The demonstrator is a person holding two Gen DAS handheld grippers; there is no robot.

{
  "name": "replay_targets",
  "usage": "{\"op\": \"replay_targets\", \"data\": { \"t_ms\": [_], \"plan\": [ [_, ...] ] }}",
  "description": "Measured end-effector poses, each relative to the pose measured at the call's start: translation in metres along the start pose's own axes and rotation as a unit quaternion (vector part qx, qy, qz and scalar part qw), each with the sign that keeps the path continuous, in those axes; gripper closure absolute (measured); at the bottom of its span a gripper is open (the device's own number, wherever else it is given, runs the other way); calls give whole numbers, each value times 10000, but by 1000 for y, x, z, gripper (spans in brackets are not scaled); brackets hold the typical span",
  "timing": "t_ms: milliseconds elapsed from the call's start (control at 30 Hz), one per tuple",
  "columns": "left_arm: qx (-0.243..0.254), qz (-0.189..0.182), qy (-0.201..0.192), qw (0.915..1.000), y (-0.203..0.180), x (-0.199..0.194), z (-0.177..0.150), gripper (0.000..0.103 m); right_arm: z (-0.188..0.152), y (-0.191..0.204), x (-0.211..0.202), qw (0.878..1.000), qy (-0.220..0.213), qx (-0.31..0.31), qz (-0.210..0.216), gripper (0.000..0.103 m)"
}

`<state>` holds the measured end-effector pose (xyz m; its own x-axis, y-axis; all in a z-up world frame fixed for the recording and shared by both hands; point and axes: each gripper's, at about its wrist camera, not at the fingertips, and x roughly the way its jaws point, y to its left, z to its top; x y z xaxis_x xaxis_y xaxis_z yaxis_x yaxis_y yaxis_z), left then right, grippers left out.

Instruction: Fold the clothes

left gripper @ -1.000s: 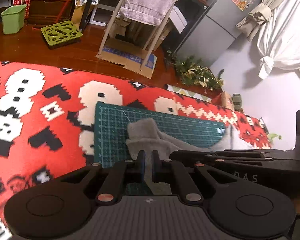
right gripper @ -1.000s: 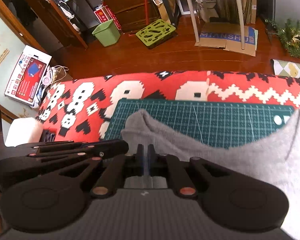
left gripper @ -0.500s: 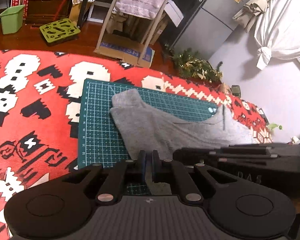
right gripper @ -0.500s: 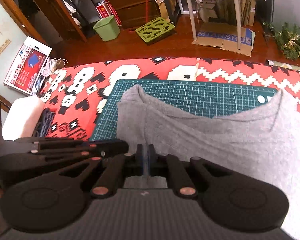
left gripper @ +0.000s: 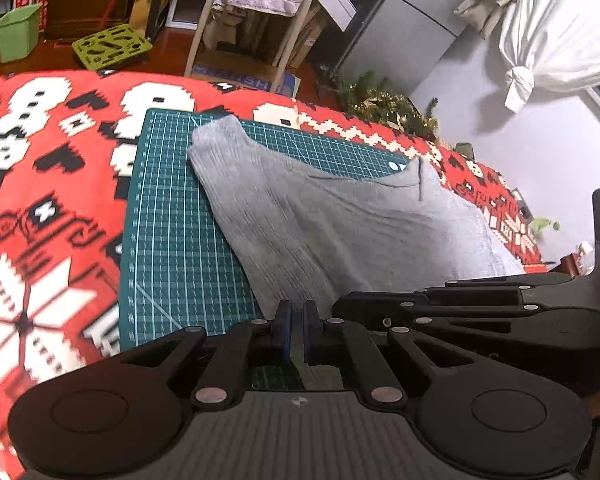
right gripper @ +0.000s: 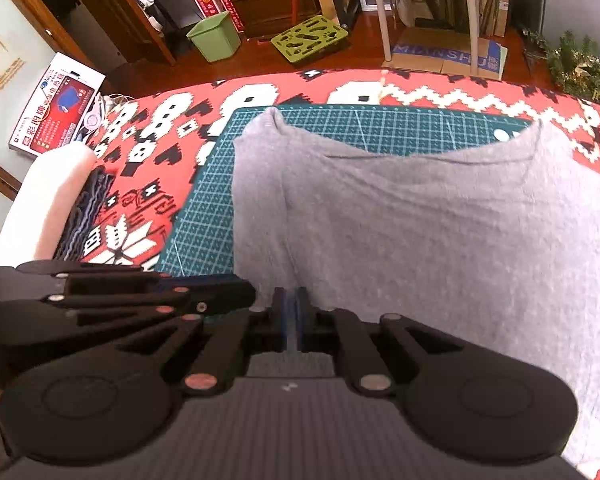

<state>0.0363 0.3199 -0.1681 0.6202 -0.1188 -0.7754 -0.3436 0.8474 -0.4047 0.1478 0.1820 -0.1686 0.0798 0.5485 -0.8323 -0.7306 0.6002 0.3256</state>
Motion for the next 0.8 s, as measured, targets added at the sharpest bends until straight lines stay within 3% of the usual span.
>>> {"op": "replay_targets", "data": {
  "t_ms": [667, 800],
  "plan": [
    [-205, 69, 142, 9997, -27, -18, -60, 98, -51, -9, -32, 9992, 344, -28, -192, 98],
    [-186, 121, 186, 9996, -27, -22, -65, 98, -58, -7, -38, 9994, 296, 46, -200, 94]
  ]
}}
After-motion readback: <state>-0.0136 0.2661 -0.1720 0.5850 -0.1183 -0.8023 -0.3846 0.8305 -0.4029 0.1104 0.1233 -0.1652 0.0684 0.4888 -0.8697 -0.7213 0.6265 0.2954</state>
